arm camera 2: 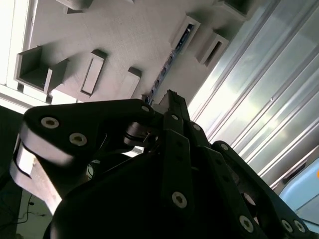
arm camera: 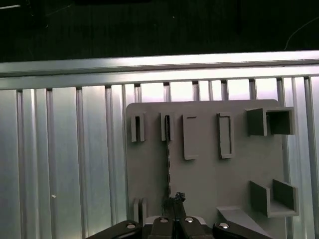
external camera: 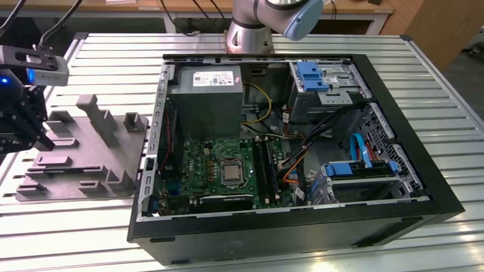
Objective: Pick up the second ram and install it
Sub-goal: 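Pick up the second ram and move it above second insertion slot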
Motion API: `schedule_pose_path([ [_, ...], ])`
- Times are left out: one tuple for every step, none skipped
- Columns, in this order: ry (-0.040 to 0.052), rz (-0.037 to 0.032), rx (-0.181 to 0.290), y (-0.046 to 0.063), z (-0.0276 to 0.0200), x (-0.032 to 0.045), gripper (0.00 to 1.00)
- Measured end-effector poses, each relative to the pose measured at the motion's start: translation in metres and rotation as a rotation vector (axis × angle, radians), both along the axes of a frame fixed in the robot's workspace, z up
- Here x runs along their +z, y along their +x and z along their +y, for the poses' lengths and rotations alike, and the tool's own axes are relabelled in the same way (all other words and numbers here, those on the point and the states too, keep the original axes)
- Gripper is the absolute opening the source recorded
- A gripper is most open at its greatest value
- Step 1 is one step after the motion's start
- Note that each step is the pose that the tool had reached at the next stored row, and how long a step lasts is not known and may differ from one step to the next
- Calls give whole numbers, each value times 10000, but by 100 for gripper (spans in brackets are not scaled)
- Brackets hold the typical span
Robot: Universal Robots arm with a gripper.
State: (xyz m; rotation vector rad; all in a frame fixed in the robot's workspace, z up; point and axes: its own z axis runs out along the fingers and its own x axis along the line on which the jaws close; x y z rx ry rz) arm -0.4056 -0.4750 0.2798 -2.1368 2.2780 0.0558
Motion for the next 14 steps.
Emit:
schedule_pose_path([
  [1, -1, 78, 0, 0, -13, 10],
  [1, -1, 138, 0, 0, -25, 10],
  [1, -1, 195, -1, 0, -38, 10],
  [0, 0, 236, -1, 0, -53, 10],
  [1, -1, 250, -4, 1, -67, 10],
  [1, -1, 258, -8, 2, -78, 10],
  [1, -1, 265, -12, 2, -88, 10],
  [1, -1, 269, -14, 2, -99, 10],
  [1, -2, 270, -16, 3, -112, 10],
  [1, -1, 270, -17, 3, -129, 10],
  [1, -1, 270, -17, 4, -148, 10],
  [0, 0, 270, -17, 4, -165, 10],
  [1, -1, 270, -17, 4, -180, 10],
  [2, -1, 269, -17, 4, -189, 10],
])
